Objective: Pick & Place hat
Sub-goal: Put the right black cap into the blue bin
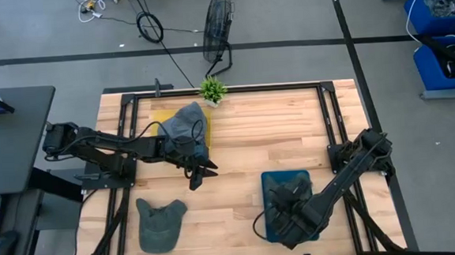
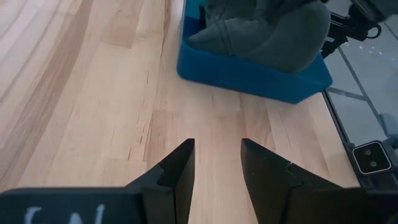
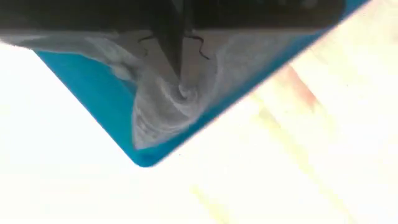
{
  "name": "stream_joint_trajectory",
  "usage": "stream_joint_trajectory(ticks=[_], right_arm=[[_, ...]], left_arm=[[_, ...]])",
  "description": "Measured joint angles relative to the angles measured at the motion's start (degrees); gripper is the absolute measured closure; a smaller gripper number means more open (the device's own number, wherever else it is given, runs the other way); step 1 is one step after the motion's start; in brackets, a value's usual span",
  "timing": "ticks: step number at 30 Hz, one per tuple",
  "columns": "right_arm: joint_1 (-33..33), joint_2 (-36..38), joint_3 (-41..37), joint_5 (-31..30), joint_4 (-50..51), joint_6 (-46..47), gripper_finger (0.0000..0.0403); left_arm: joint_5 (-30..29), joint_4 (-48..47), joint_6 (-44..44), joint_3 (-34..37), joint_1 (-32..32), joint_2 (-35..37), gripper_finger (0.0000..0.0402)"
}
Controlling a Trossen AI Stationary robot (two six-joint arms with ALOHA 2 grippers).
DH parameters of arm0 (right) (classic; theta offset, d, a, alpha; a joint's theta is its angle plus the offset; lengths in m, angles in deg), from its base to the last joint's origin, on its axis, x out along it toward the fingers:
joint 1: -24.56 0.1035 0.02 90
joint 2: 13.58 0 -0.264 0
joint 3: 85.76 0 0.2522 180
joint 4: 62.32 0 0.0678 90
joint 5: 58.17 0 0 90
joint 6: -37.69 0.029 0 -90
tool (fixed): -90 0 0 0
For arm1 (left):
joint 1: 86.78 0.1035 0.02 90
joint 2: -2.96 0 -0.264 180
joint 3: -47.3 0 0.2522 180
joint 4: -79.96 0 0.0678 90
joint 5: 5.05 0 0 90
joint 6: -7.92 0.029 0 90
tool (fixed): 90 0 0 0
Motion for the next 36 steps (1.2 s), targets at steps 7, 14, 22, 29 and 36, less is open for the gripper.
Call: stream_joint_trajectory(ticks=[7, 14, 22, 29, 36], right_arm=[[-0.4, 0.0, -7.0, -0.2, -13.2, -4.8, 0.0397], [-0.4, 0.2, -15.3, -0.9, -20.8, -4.6, 0.0396], [-0.5, 0.1, -13.8, 0.6, -19.5, -8.3, 0.0377], [-0.6, 0.0, -4.8, 4.1, -13.5, -13.6, 0.0323], [-0.6, 0.0, 3.2, 6.2, -8.2, -19.3, 0.0266]], left_arm=[[0.0, 0.0, 0.0, 0.0, 0.0, 0.0, 0.0268], [0.0, 0.0, 0.1, 0.0, 0.0, 0.0, 0.0268], [0.0, 0.0, 0.1, 0.0, 0.0, 0.0, 0.0268], [0.0, 0.0, 0.1, 0.0, 0.0, 0.0, 0.0268], [0.0, 0.0, 0.0, 0.0, 0.0, 0.0, 0.0268]])
